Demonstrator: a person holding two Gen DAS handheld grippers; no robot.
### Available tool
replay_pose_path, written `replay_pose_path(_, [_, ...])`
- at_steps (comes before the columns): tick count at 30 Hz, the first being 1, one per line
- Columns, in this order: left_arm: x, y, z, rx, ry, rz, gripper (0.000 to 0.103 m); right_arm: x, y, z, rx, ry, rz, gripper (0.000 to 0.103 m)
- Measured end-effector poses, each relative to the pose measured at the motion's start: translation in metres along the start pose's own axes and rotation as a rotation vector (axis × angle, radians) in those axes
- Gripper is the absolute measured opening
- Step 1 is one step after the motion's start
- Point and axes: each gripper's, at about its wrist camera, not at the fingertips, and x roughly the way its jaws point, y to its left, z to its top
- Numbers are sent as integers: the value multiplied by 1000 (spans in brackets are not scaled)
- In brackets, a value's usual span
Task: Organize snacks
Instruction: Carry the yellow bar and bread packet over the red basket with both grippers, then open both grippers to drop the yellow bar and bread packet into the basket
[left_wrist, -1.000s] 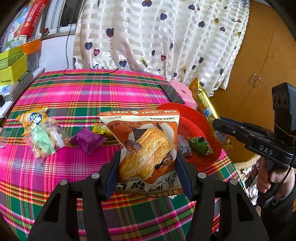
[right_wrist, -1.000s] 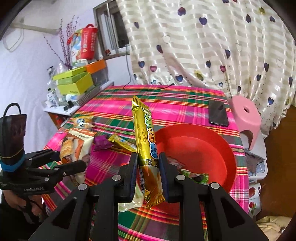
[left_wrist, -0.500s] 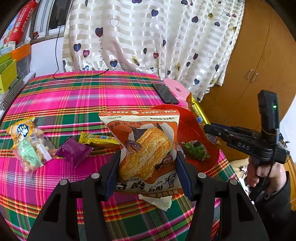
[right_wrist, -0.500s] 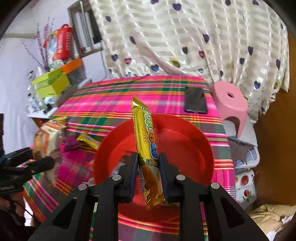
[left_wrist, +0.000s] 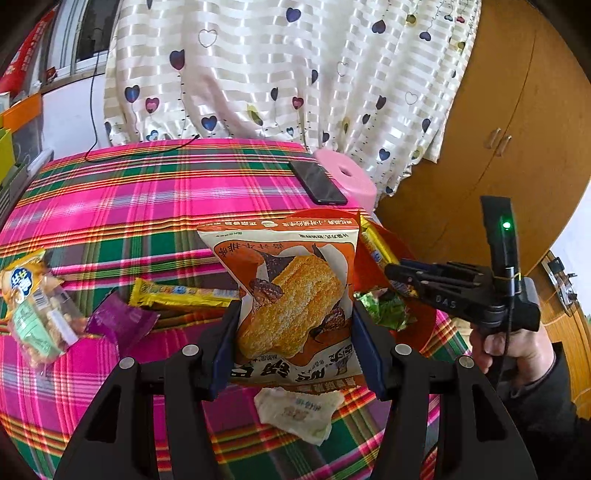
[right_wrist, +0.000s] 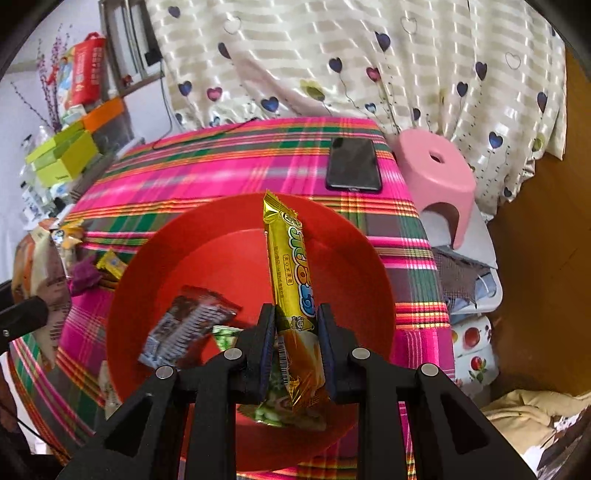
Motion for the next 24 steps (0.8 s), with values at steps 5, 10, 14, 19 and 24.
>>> replay_pose_path(5, [6, -6, 5, 14, 5, -11, 58, 9, -5, 1, 6, 19, -20, 21])
replay_pose_path(10, [13, -12, 8, 23, 16, -22, 58, 13, -10, 0, 10, 34, -32, 21])
replay_pose_path(14, [21, -18, 11, 34, 29, -31, 58, 5, -11, -3, 17, 17, -23, 21])
replay_pose_path(19, [34, -26, 16, 48, 47, -41, 58, -10, -10, -7, 24, -11, -1, 21])
replay_pose_path(24, [49, -33, 21, 56, 73, -52, 58, -22, -12, -9, 34, -29, 19, 21])
